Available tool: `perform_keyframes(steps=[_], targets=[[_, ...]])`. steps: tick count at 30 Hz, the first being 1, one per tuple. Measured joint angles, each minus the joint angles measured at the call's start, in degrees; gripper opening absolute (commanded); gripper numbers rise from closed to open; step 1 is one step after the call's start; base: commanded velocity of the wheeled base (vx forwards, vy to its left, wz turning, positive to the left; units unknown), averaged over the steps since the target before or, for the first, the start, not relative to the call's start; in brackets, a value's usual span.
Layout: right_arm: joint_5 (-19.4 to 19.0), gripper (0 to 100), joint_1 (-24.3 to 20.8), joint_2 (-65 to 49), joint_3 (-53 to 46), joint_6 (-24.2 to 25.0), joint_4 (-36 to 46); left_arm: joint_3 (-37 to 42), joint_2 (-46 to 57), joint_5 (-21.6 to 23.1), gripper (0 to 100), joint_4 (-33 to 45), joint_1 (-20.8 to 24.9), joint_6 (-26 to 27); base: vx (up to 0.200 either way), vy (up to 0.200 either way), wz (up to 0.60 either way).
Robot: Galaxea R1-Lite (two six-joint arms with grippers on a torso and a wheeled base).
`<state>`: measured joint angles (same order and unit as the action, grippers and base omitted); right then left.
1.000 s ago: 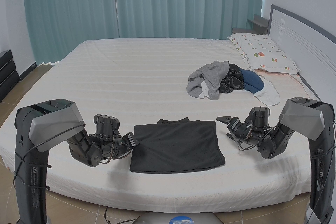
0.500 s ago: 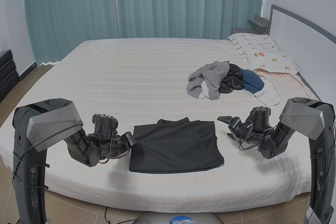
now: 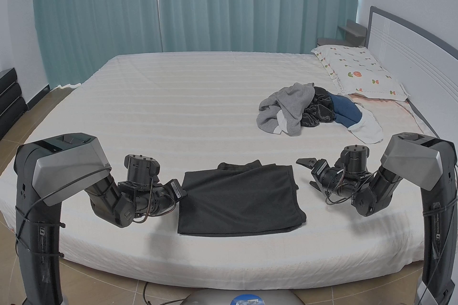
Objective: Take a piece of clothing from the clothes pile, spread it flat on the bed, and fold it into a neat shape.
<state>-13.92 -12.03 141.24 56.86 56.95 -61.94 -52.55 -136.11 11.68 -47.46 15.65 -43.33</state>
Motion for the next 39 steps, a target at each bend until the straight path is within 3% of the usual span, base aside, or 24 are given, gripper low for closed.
perform_keyframes(steps=[39], targets=[[0.05, 100, 0.00, 0.00, 0.00, 0.00, 0.13, 0.27, 0.28, -0.09, 0, 0.20, -0.11, -0.95, 0.000, 0.200, 0.00]])
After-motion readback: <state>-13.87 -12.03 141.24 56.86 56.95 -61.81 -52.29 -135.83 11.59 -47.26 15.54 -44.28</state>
